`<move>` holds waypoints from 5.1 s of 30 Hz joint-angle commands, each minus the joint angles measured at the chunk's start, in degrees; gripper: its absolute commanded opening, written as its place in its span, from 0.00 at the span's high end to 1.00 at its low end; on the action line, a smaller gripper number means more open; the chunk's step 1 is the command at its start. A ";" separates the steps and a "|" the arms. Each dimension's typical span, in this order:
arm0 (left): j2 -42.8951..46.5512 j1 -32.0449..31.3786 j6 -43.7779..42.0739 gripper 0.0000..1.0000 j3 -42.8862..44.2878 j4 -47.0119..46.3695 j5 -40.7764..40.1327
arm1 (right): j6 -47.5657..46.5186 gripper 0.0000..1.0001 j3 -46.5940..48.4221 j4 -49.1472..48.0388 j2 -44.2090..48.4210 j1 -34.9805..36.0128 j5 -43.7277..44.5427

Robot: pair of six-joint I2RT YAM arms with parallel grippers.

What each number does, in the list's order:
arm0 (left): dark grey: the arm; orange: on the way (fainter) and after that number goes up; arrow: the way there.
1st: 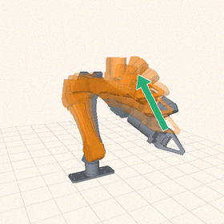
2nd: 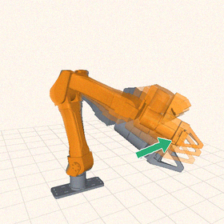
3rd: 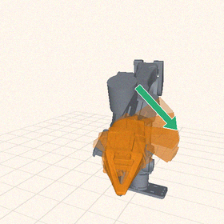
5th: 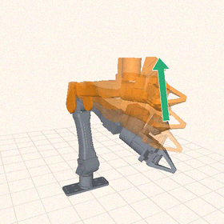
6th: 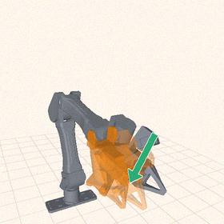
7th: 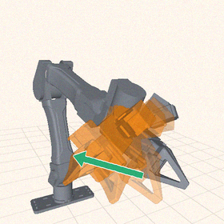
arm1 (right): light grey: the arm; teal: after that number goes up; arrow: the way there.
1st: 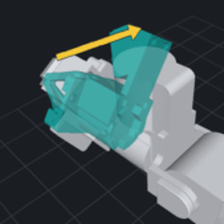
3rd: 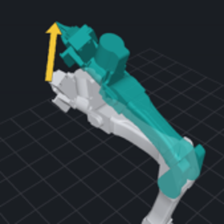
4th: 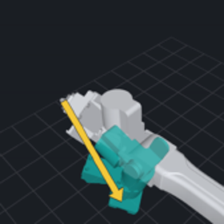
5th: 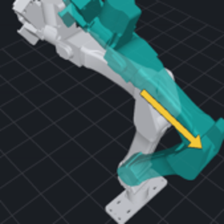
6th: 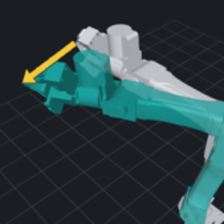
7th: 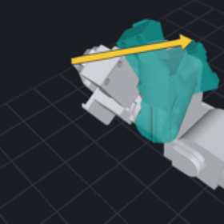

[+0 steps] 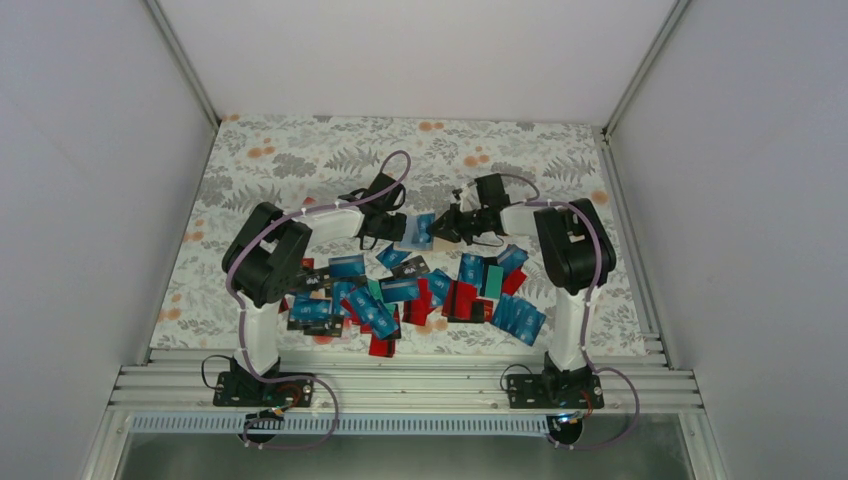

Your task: Put the credit cards into the card holder

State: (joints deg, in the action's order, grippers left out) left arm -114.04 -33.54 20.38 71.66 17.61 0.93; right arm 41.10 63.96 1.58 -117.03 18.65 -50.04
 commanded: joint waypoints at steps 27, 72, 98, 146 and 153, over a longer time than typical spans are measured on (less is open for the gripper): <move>-0.30 -0.28 -0.77 0.85 -0.66 3.96 0.16 | -14.91 0.95 4.48 15.32 -3.51 -0.21 -3.98; -0.44 -0.26 -0.19 0.85 0.05 5.51 -0.67 | -14.96 0.79 13.99 20.03 -7.55 2.61 -2.00; 4.45 -0.26 1.23 0.79 1.12 9.34 -3.00 | -19.21 0.58 12.91 25.55 2.68 2.70 2.89; 0.76 -5.85 7.69 0.31 8.09 10.31 3.66 | -14.65 0.96 7.27 11.37 -1.28 2.83 6.21; 1.28 -4.58 8.53 0.31 5.95 9.41 2.50 | -14.13 0.95 7.37 9.83 -2.31 3.05 4.01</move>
State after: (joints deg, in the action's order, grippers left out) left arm -113.40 -38.87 27.92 78.52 28.23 4.56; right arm 26.61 70.98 13.52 -118.04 20.95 -44.42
